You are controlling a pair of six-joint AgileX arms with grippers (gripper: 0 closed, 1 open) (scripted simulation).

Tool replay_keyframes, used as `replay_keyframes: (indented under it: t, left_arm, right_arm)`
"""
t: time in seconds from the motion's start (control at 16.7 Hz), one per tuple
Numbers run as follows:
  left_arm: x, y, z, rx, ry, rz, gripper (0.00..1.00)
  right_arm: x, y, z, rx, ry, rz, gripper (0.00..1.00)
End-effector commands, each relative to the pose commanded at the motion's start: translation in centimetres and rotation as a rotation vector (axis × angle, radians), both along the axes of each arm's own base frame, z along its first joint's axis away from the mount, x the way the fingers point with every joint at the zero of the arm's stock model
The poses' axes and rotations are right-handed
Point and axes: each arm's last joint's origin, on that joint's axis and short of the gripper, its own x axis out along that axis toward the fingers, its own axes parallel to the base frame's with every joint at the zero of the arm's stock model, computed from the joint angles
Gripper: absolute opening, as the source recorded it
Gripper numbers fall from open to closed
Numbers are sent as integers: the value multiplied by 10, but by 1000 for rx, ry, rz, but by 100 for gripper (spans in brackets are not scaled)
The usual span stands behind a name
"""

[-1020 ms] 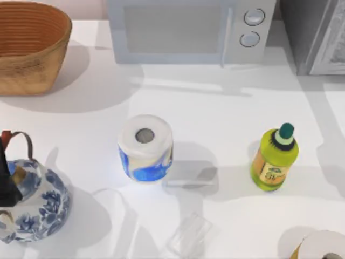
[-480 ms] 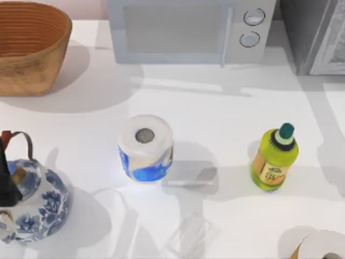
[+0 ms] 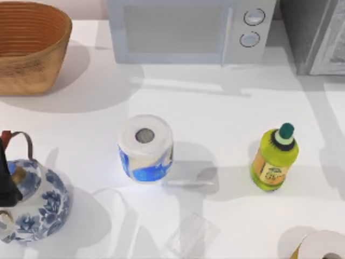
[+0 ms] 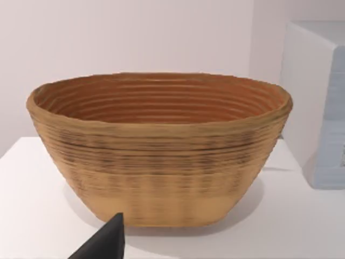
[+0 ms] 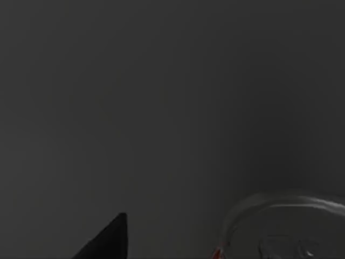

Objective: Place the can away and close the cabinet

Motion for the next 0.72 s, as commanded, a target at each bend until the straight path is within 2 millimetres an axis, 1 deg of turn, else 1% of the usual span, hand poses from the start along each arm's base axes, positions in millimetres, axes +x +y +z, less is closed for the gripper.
replay_keyframes:
  t: [0.12,0.18,0.3,0.42,0.48,0.54,0.6,0.66,0.72]
  left_arm:
    - [0,0,0,0,0,0,100]
    - [0,0,0,0,0,0,100]
    - [0,0,0,0,0,0,100]
    - [0,0,0,0,0,0,100]
    - [0,0,0,0,0,0,100]
    - [0,0,0,0,0,0,100]
    - [0,0,0,0,0,0,100]
    - [0,0,0,0,0,0,100]
    - [0,0,0,0,0,0,100]
  right_arm:
    - [-18,-3,11,-11,-30,11,100]
    - [-31,-4,17,-17,-48,19,100]
    - [-64,-8,28,-27,-90,35,100]
    - [-103,-13,31,-35,-128,50,100]
    - [-123,-15,28,-38,-141,57,100]
    - [-143,-18,21,-41,-148,63,100]
    - [-162,-20,10,-42,-149,68,100]
    - [-180,-22,-7,-44,-142,73,100]
    - [-195,-25,-28,-44,-127,76,100]
